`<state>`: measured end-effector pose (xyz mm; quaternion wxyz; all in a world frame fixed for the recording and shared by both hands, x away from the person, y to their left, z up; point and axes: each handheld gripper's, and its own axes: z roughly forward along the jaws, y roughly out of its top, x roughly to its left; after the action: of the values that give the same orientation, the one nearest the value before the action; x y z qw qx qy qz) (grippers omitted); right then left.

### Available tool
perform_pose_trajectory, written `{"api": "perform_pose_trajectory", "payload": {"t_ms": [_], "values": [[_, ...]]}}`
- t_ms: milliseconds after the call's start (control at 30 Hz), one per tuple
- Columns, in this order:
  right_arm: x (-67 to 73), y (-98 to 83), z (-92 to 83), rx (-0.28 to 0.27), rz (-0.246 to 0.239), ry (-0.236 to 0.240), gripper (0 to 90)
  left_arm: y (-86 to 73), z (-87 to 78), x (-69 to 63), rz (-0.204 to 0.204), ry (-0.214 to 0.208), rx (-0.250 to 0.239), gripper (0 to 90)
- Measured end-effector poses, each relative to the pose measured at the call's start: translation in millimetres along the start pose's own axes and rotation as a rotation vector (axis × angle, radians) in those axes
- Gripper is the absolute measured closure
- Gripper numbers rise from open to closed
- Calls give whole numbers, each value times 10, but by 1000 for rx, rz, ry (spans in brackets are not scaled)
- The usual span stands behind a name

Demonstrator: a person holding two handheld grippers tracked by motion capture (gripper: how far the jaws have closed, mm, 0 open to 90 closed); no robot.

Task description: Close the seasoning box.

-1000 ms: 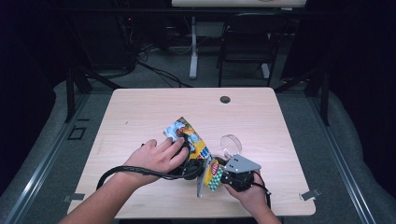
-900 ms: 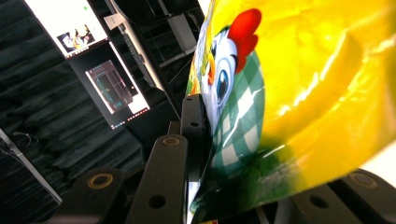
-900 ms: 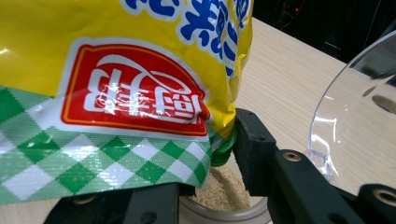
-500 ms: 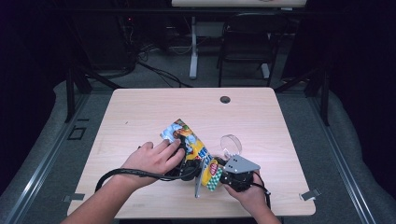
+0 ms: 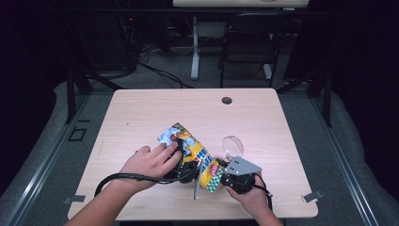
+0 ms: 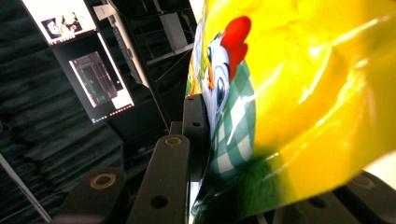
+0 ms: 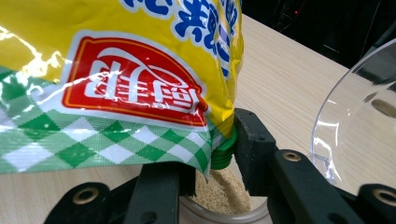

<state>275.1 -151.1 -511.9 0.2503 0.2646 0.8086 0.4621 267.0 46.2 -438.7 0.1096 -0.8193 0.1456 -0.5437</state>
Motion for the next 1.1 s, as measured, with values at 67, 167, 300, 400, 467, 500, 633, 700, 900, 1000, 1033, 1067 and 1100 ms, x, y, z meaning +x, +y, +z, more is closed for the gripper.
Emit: {"api": "perform_pose_trajectory", "payload": {"t_ms": [67, 167, 300, 400, 467, 500, 633, 700, 900, 1000, 1033, 1067, 1100], "values": [[2, 0, 1, -1, 0, 0, 709, -5, 11, -23, -12, 1, 0, 820], [5, 0, 0, 0, -2, -1, 709, -14, 25, -49, -25, -14, -1, 825], [10, 1, 2, -2, -3, 1, 709, -29, 33, -74, -34, -19, -2, 830], [18, 5, 5, -1, -11, -3, 709, -40, 39, -92, -40, -20, -3, 833], [20, 8, 4, 0, -13, -3, 709, -49, 46, -111, -53, -23, -5, 834], [20, 8, 5, 0, -12, -3, 709, -52, 49, -120, -59, -25, -6, 835], [22, 8, 6, 0, -12, -3, 709, -65, 64, -154, -90, -31, -12, 837], [22, 9, 4, -1, -11, -1, 709, -72, 72, -169, -105, -37, -18, 837], [22, 8, 2, 0, -14, -2, 710, -83, 91, -210, -128, -49, -28, 841], [25, 8, 4, -1, -18, -2, 710, -90, 94, -223, -139, -56, -28, 845], [26, 9, 4, -2, -17, -2, 710, -93, 95, -228, -140, -56, -29, 848], [26, 9, 3, -2, -17, -2, 710, -96, 98, -237, -149, -60, -31, 849], [27, 10, 3, -3, -17, -2, 710, -100, 100, -243, -155, -62, -34, 849]]}}
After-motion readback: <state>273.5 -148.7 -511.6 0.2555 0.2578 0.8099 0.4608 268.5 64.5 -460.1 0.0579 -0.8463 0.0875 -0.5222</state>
